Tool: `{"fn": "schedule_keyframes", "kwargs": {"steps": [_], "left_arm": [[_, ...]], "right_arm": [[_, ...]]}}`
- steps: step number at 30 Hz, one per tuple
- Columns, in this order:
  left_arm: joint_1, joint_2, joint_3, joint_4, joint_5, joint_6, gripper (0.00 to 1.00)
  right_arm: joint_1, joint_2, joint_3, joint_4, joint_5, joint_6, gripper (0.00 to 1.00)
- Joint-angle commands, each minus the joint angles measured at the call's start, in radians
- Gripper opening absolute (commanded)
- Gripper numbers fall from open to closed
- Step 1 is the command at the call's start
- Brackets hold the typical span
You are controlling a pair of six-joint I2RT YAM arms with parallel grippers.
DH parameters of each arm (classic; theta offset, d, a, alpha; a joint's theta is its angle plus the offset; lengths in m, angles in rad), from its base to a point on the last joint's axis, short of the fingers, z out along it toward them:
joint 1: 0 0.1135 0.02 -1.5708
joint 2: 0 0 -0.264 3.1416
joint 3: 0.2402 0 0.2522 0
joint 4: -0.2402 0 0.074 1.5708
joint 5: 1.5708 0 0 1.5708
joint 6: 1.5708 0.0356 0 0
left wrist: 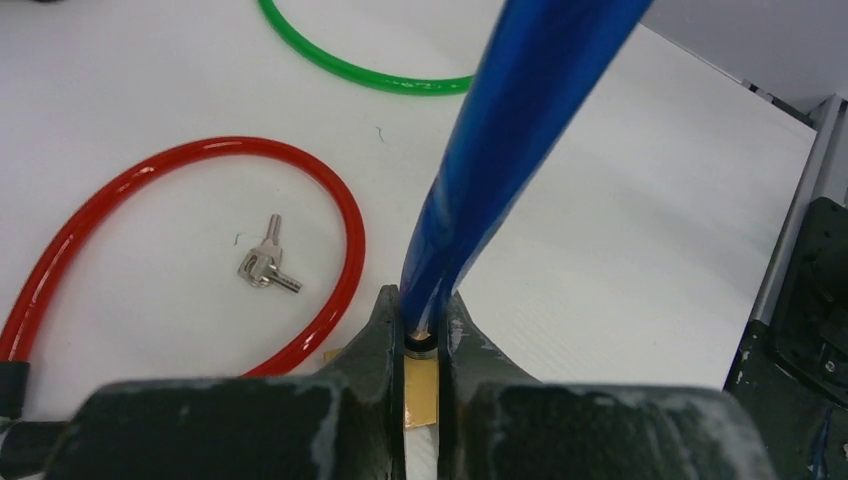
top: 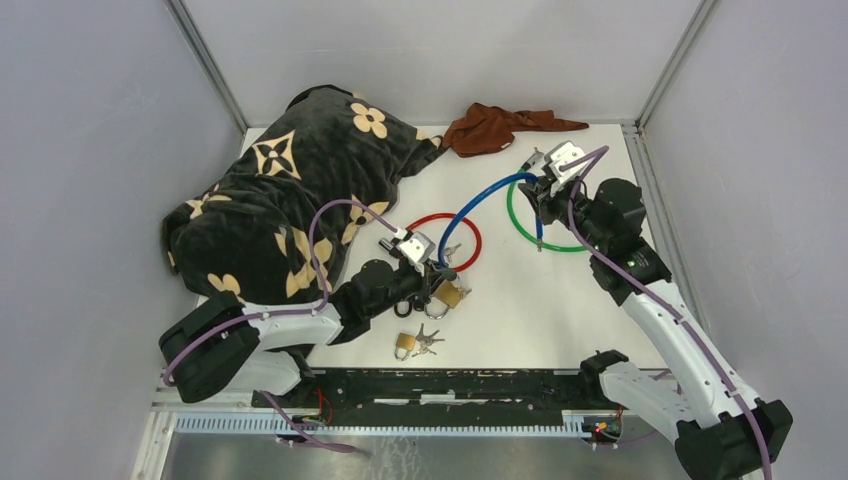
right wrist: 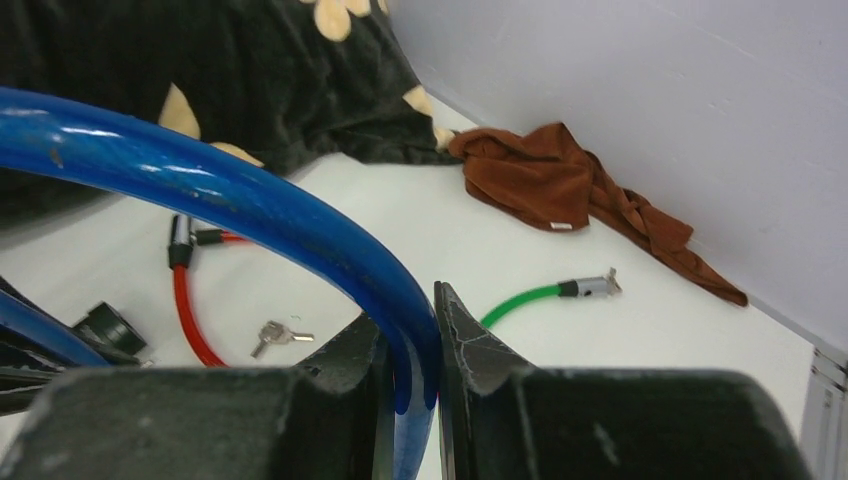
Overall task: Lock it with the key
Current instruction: Lock the lock.
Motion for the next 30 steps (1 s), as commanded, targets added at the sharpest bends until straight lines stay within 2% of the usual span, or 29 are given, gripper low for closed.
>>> {"fn": "schedule_keyframes", "kwargs": {"steps": [1, 4, 6, 10, 14, 16, 20, 23, 25, 30], "left_arm": [[0.008, -0.076, 0.058, 0.195, 0.018, 0.153, 0.02], [0.025, -0.14, 0.116, 0.372, 0.184, 0.329, 0.02], [0.025, -0.182, 0.135, 0.459, 0.309, 0.448, 0.02], [0.018, -0.251, 0.068, 0.554, 0.568, 0.804, 0.02], [0.016, -0.296, 0.033, 0.541, 0.629, 1.011, 0.02], [0.017, -0.302, 0.046, 0.559, 0.549, 0.934, 0.02], [0.016, -0.318, 0.11, 0.532, 0.207, 0.484, 0.02], [0.016, -0.324, 0.153, 0.446, -0.031, 0.228, 0.02], [0.017, -0.322, 0.161, 0.431, -0.103, 0.124, 0.02], [0.015, -0.313, 0.189, 0.452, -0.185, 0.018, 0.02]], "right_arm": [[-0.001, -0.065, 0.074, 0.174, -0.105, 0.109, 0.0], [-0.001, -0.09, 0.106, 0.34, -0.194, 0.232, 0.0], [-0.001, -0.095, 0.093, 0.52, -0.238, 0.356, 0.0], [0.001, -0.071, 0.08, 0.854, -0.259, 0.592, 0.0], [0.012, -0.035, 0.109, 0.972, -0.26, 0.694, 0.0], [0.022, -0.03, 0.11, 1.007, -0.256, 0.728, 0.0], [0.054, -0.024, 0.089, 1.081, -0.219, 0.753, 0.0], [0.086, 0.005, 0.093, 1.108, -0.167, 0.756, 0.0], [0.12, 0.036, 0.092, 1.162, -0.141, 0.759, 0.0], [0.208, 0.127, 0.147, 1.204, -0.105, 0.7, 0.0]]}}
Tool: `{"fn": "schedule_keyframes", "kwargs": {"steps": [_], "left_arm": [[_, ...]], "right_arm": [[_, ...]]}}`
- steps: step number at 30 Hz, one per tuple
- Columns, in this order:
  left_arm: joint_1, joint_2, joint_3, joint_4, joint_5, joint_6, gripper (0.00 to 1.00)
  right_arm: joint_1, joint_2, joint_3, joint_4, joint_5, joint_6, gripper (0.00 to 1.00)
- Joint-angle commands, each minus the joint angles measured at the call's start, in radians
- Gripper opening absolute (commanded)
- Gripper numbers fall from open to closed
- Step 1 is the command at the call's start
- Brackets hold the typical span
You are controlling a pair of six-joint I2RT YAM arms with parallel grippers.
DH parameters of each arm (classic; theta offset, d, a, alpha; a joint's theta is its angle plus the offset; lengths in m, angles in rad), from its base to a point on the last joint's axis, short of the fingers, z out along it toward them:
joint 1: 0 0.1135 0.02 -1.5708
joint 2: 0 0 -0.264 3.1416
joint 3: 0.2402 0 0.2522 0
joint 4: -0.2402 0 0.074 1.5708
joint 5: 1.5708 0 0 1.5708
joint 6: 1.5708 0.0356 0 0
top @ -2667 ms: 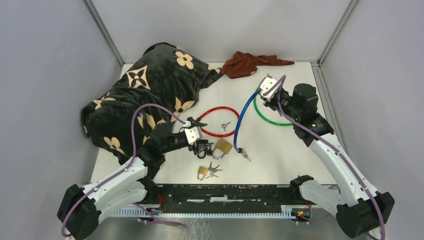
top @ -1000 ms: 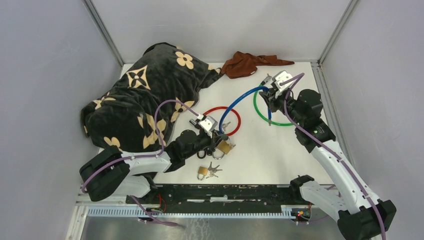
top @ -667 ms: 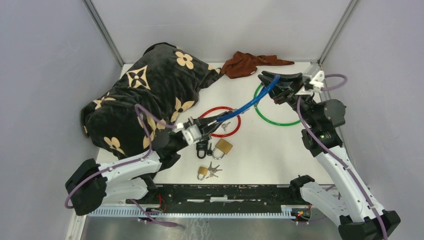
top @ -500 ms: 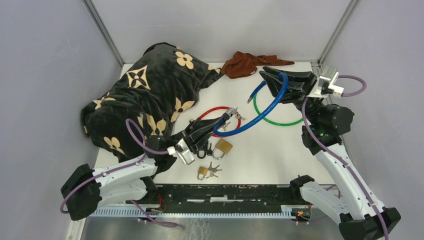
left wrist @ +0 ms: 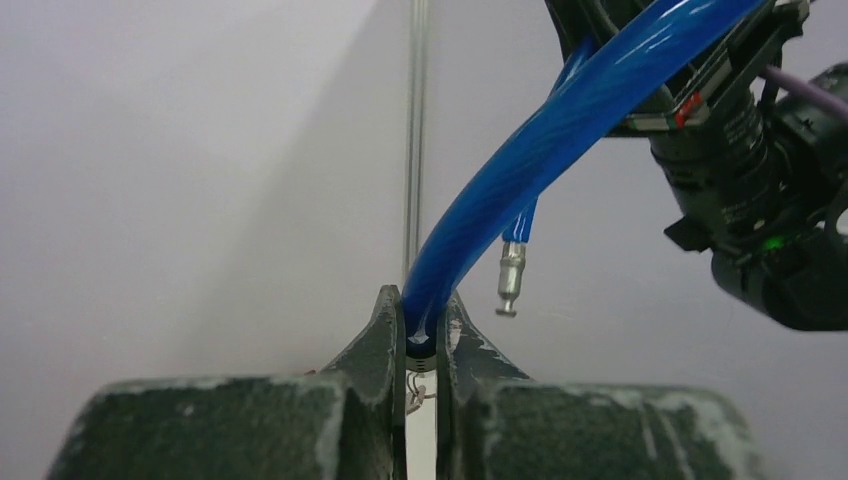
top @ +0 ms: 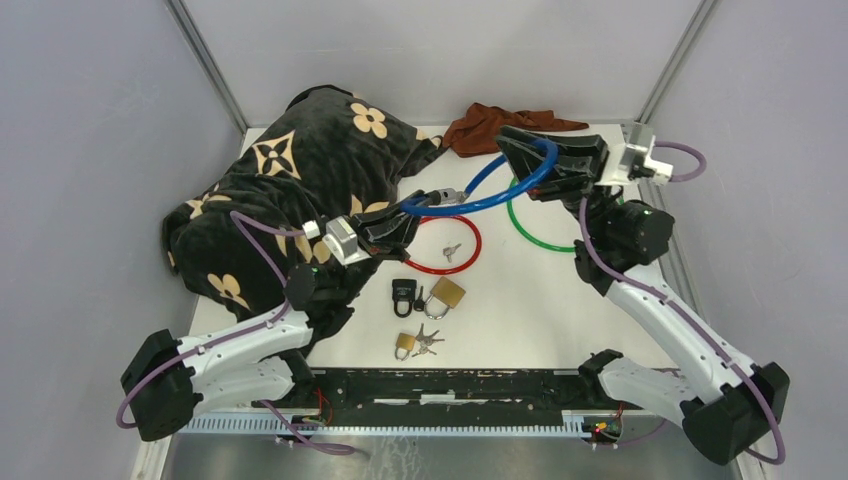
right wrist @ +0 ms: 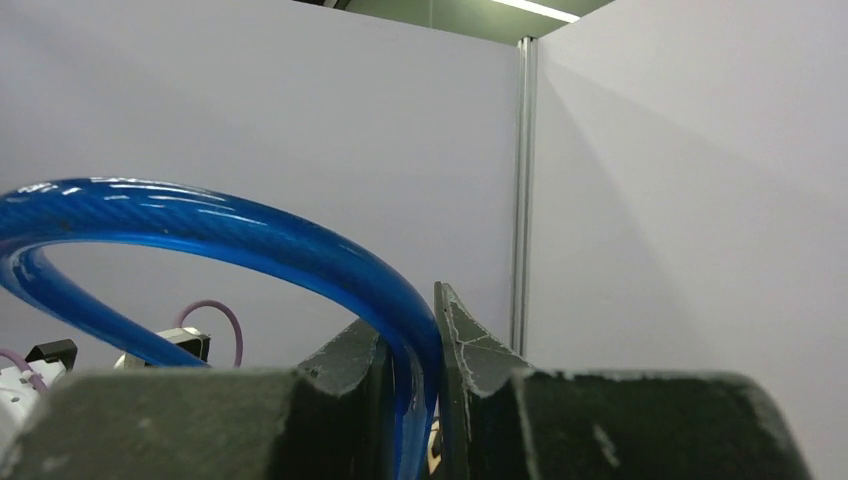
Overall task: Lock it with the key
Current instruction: Lock the lock.
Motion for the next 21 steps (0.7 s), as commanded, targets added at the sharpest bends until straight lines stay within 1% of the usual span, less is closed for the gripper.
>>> {"fn": "schedule_keyframes", "kwargs": {"steps": [1, 5, 13, 21], "left_arm": [[0.0, -0.013, 0.048, 0.053, -0.189, -0.221, 0.02], [0.0, -0.029, 0.026, 0.087, -0.196, -0.233, 0.02], [-0.01, -0.031, 0.0, 0.143, -0.196, -0.261, 0.02], [-0.038, -0.027, -0.001, 0.148, -0.203, -0.266, 0.02]], "right_arm": [[0.062, 0.05, 0.092, 0.138, 0.069, 0.014, 0.0], [0.094, 0.078, 0.116, 0.144, 0.09, -0.032, 0.0], [0.109, 0.088, 0.132, 0.136, 0.115, -0.085, 0.0], [0.123, 0.1, 0.105, 0.162, 0.122, -0.06, 0.0]]}}
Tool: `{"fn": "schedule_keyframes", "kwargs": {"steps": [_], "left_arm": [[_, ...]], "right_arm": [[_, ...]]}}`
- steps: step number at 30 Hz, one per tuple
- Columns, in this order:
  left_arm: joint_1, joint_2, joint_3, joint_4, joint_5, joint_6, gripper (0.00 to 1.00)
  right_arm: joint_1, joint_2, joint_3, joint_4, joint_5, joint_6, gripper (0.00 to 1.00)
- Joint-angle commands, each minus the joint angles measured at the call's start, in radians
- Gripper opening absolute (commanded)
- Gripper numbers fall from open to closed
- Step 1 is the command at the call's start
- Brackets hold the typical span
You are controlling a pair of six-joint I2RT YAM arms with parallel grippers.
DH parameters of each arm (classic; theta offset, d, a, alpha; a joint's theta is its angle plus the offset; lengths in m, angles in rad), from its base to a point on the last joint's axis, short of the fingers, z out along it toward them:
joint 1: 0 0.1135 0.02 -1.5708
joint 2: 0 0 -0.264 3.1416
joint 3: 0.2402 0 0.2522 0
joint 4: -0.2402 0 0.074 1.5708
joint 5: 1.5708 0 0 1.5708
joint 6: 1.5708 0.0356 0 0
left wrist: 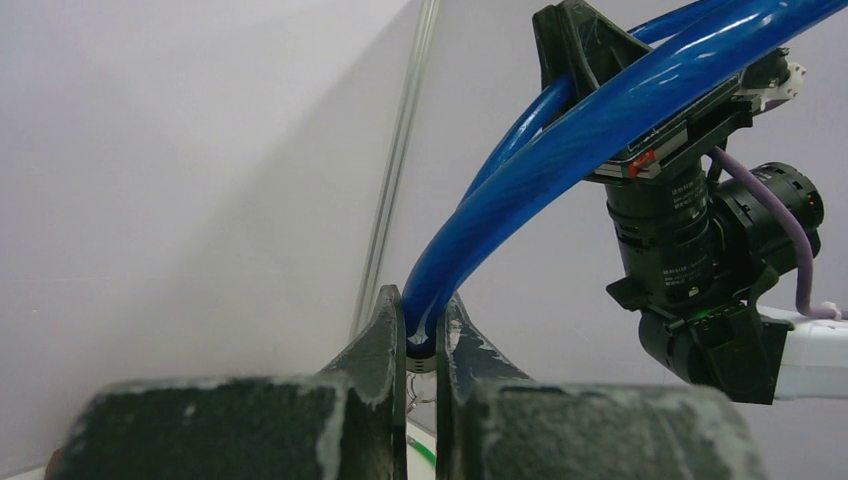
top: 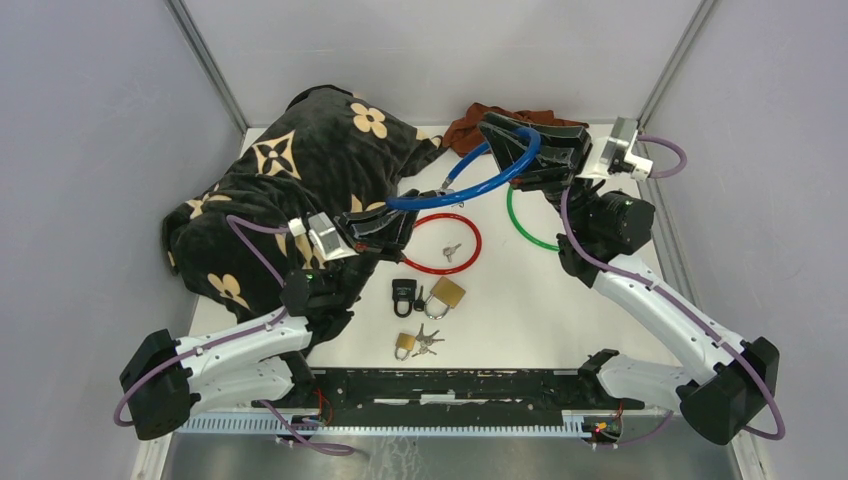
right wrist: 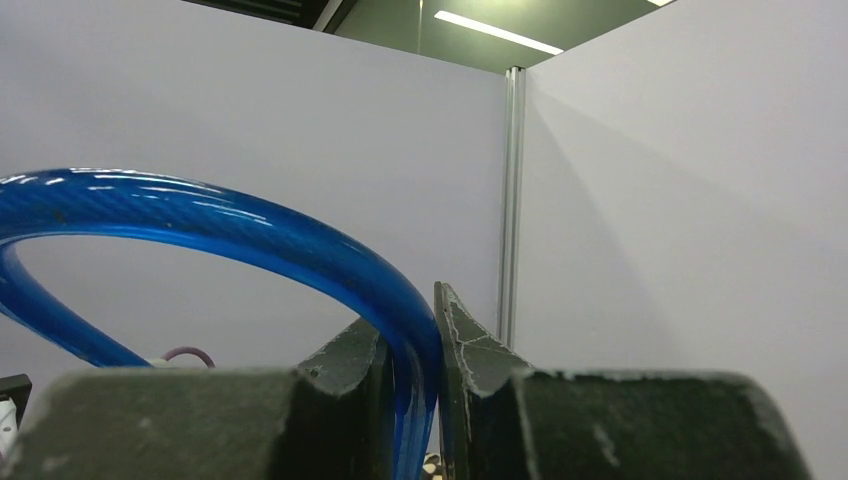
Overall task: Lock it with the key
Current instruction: Lock the lock.
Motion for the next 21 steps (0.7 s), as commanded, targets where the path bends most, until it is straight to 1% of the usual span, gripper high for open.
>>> {"fn": "schedule_keyframes", "kwargs": {"steps": [1, 7, 13, 21], "left_arm": [[-0.011, -0.013, 0.004, 0.094, -0.068, -0.057, 0.02], [-0.013, -0.013, 0.002, 0.096, -0.076, -0.052, 0.02], [-0.014, -0.022, -0.008, 0.092, -0.088, -0.039, 0.02], [-0.013, -0.019, -0.007, 0.098, -0.074, -0.036, 0.02]], "right_arm": [[0.014, -0.013, 0.022, 0.133, 0.023, 0.05, 0.0], [0.02, -0.022, -0.006, 0.133, 0.019, 0.063, 0.0], [0.019, -0.059, -0.002, 0.05, 0.034, 0.005, 0.0], [0.019, -0.036, -0.005, 0.07, 0.027, 0.058, 0.0]]}}
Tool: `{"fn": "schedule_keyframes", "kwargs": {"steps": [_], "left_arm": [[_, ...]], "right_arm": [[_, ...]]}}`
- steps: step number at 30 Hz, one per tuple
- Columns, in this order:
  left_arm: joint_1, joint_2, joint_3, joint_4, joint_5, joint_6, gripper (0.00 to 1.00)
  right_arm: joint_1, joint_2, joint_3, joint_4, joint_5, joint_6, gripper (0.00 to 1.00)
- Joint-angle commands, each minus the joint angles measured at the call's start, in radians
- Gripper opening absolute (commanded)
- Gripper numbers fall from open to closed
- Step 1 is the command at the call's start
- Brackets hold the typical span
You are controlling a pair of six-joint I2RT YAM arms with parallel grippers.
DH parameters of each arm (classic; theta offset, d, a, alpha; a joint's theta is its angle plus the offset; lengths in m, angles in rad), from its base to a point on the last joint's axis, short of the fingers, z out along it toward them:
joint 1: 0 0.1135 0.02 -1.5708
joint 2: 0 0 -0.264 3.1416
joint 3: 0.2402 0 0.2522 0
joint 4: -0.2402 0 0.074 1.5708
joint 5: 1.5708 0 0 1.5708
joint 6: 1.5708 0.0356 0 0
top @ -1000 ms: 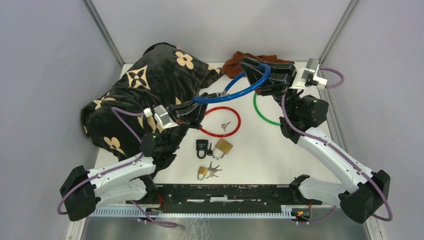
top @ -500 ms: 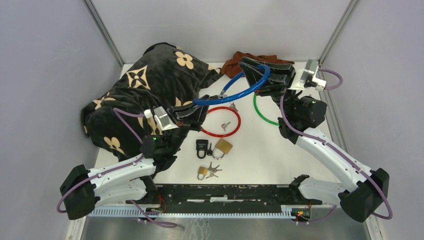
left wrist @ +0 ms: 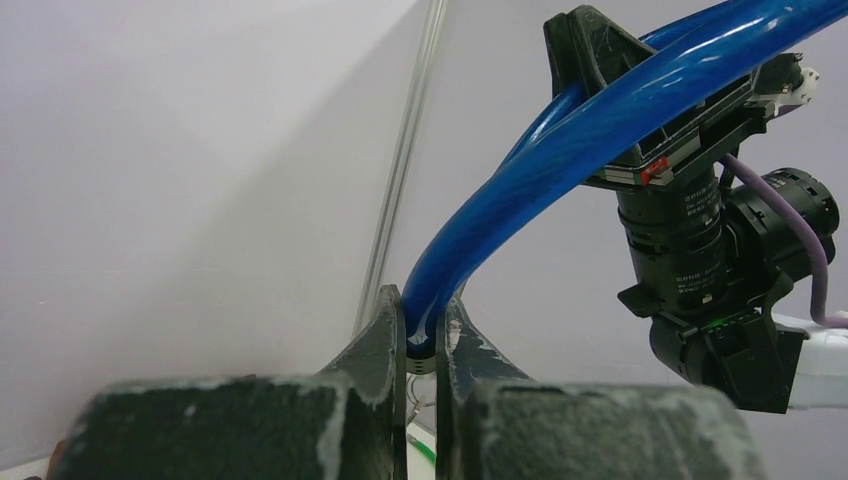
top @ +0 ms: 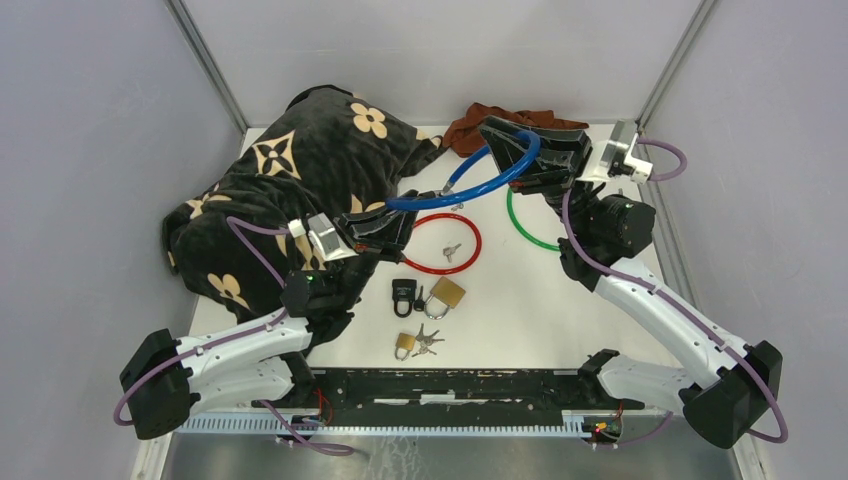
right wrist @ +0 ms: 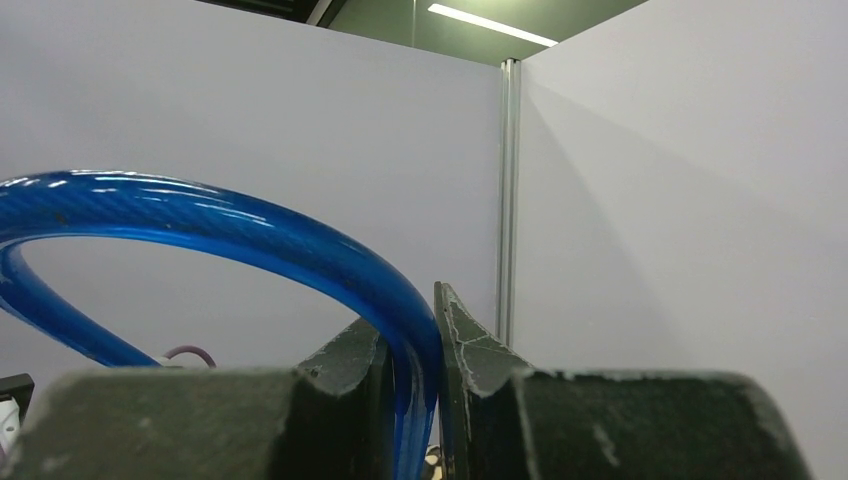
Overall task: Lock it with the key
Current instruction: Lock the lock.
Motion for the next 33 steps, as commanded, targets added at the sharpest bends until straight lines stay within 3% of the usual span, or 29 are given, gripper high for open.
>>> {"fn": "schedule_keyframes", "kwargs": {"steps": [1, 14, 33], "left_arm": [[0.001, -0.017, 0.005, 0.092, -0.051, -0.036, 0.02], [-0.001, -0.019, 0.002, 0.097, -0.034, -0.041, 0.02], [-0.001, 0.002, 0.032, 0.174, -0.034, 0.025, 0.02]], "right_arm": [[0.006, -0.015, 0.012, 0.09, 0.005, 0.075, 0.0], [0.007, -0.027, -0.037, 0.084, 0.022, 0.057, 0.0], [0.009, -0.011, -0.153, 0.127, 0.059, 0.203, 0.02]]}}
